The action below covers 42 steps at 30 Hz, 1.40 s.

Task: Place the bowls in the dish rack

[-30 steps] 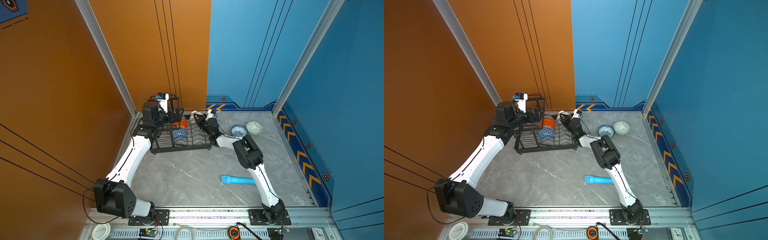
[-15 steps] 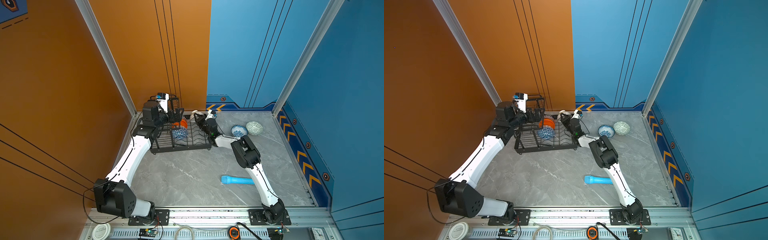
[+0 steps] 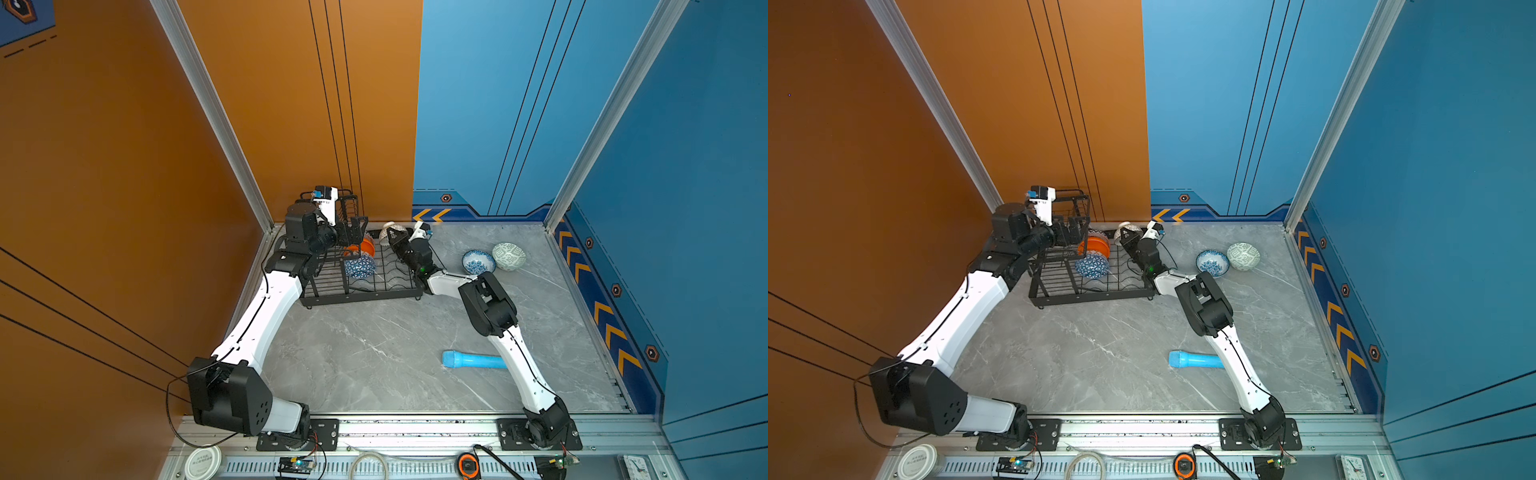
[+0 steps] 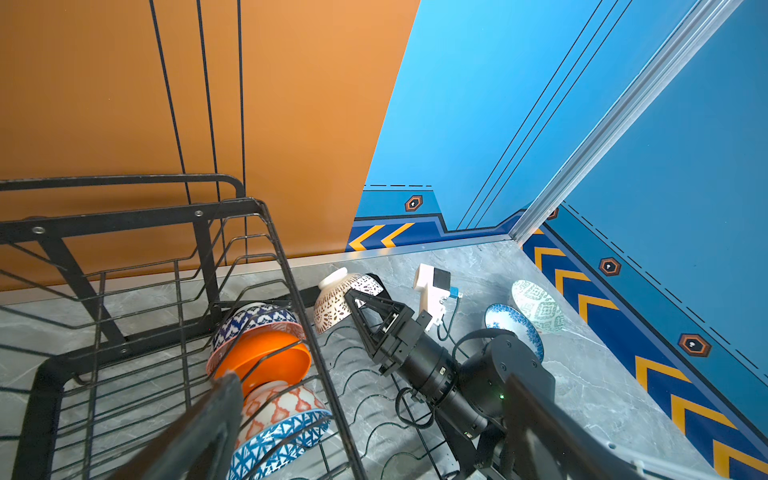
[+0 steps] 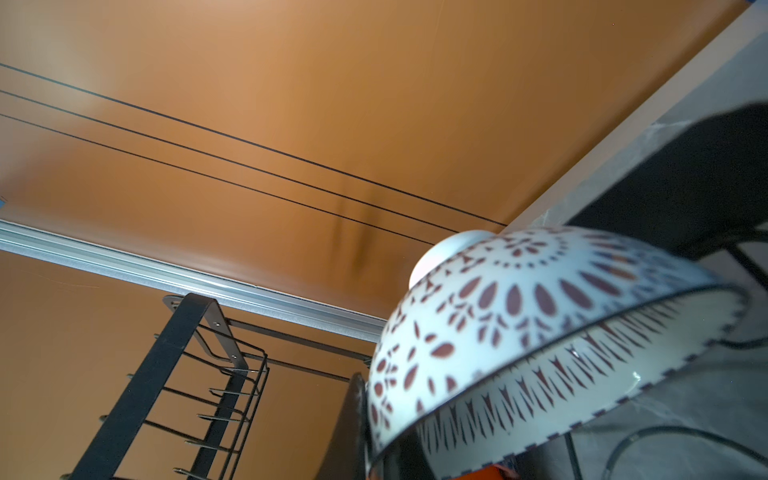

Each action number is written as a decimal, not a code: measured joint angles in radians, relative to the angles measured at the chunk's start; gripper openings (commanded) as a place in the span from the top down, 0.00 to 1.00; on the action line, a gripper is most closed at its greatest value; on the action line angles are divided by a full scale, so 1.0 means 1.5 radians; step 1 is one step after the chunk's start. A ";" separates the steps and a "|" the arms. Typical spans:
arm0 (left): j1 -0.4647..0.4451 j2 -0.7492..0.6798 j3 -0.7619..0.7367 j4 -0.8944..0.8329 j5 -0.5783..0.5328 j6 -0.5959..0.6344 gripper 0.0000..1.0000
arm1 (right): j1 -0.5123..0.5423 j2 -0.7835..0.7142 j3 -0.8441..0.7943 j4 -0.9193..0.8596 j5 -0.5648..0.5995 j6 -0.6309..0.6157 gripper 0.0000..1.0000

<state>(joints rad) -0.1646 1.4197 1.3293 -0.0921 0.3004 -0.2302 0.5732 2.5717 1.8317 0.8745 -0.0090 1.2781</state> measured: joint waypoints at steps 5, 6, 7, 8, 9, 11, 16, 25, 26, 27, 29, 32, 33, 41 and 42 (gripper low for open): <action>0.000 0.000 -0.001 0.000 0.000 0.000 0.02 | 0.003 0.001 0.000 0.000 0.010 0.002 1.00; 0.000 0.000 -0.001 0.000 0.000 0.000 0.02 | 0.004 0.001 0.000 0.000 0.010 0.002 1.00; 0.000 0.000 -0.001 0.000 0.000 0.000 0.02 | 0.004 0.001 0.000 0.000 0.011 0.004 1.00; 0.000 0.000 -0.001 0.000 0.000 0.000 0.02 | 0.005 0.001 0.000 0.000 0.013 0.004 1.00; 0.000 0.000 -0.001 0.000 0.000 0.000 0.02 | 0.006 0.002 0.000 0.000 0.016 0.004 1.00; 0.000 0.000 -0.001 0.000 0.000 0.000 0.02 | 0.006 0.002 0.000 0.001 0.020 0.005 1.00; 0.000 0.000 -0.001 0.000 0.000 0.000 0.02 | 0.007 0.003 0.000 0.002 0.027 0.009 1.00; 0.000 0.001 -0.002 0.000 0.000 0.000 0.02 | 0.007 0.019 0.017 0.018 0.027 0.009 1.00; 0.000 0.002 -0.003 0.000 0.000 0.000 0.02 | 0.007 0.020 0.018 0.019 0.027 0.009 1.00; 0.000 0.002 -0.004 0.000 0.000 0.000 0.02 | 0.007 0.021 0.019 0.019 0.027 0.009 1.00; 0.000 0.002 -0.004 0.000 0.000 0.000 0.02 | 0.007 0.022 0.019 0.023 0.027 0.009 1.00; 0.000 0.003 -0.004 0.000 0.000 0.000 0.02 | 0.007 0.024 0.019 0.025 0.027 0.009 1.00; 0.000 0.003 -0.005 0.000 0.000 0.000 0.02 | 0.007 0.024 0.019 0.025 0.027 0.009 1.00; 0.000 0.003 -0.005 0.000 0.000 0.000 0.02 | 0.007 0.024 0.010 0.039 0.032 0.017 1.00; 0.000 0.003 -0.005 0.000 0.000 0.000 0.02 | 0.007 0.024 0.006 0.045 0.033 0.019 1.00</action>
<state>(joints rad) -0.1646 1.4235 1.3220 -0.0921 0.3004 -0.2302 0.5842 2.6076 1.8408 0.9413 0.0406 1.3067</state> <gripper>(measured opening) 0.979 0.082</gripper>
